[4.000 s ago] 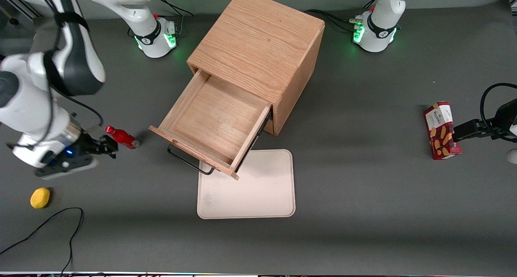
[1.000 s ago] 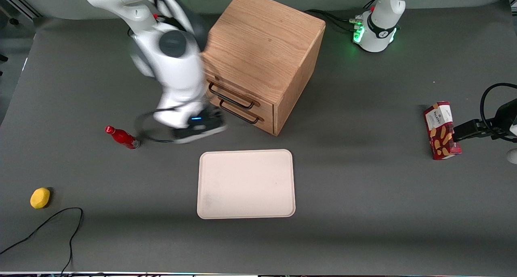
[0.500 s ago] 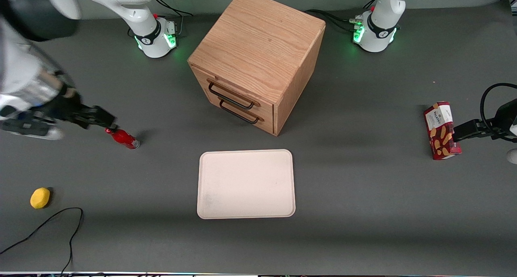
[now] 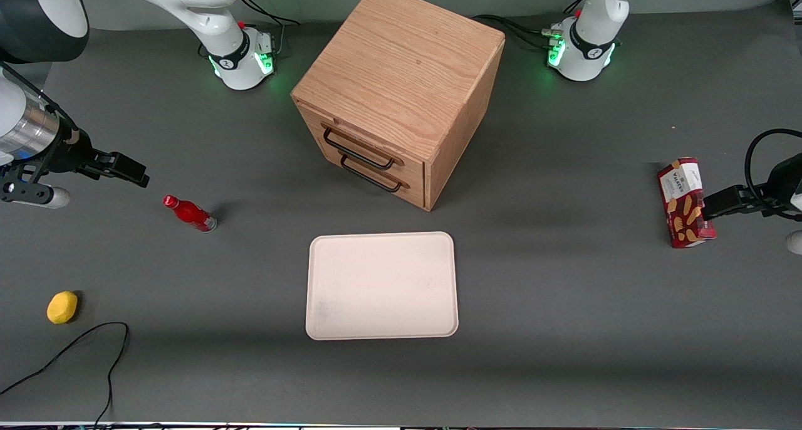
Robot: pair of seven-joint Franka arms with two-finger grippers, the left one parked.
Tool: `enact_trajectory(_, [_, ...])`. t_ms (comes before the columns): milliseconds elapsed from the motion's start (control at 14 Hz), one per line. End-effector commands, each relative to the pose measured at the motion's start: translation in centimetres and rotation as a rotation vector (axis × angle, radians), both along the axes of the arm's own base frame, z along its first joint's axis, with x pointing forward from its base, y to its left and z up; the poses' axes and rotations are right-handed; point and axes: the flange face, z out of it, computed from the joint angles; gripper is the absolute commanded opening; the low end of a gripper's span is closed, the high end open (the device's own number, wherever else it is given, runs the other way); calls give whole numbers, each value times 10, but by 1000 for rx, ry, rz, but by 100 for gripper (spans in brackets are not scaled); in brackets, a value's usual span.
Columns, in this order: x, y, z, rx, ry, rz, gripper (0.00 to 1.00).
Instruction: Open upper drawer
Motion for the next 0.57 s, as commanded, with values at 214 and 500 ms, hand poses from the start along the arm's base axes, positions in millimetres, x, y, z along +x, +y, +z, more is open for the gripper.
enact_trajectory(214, [0,1,8,7,-15,21,100])
enact_trajectory(500, [14,24,9,88,-27,47,100])
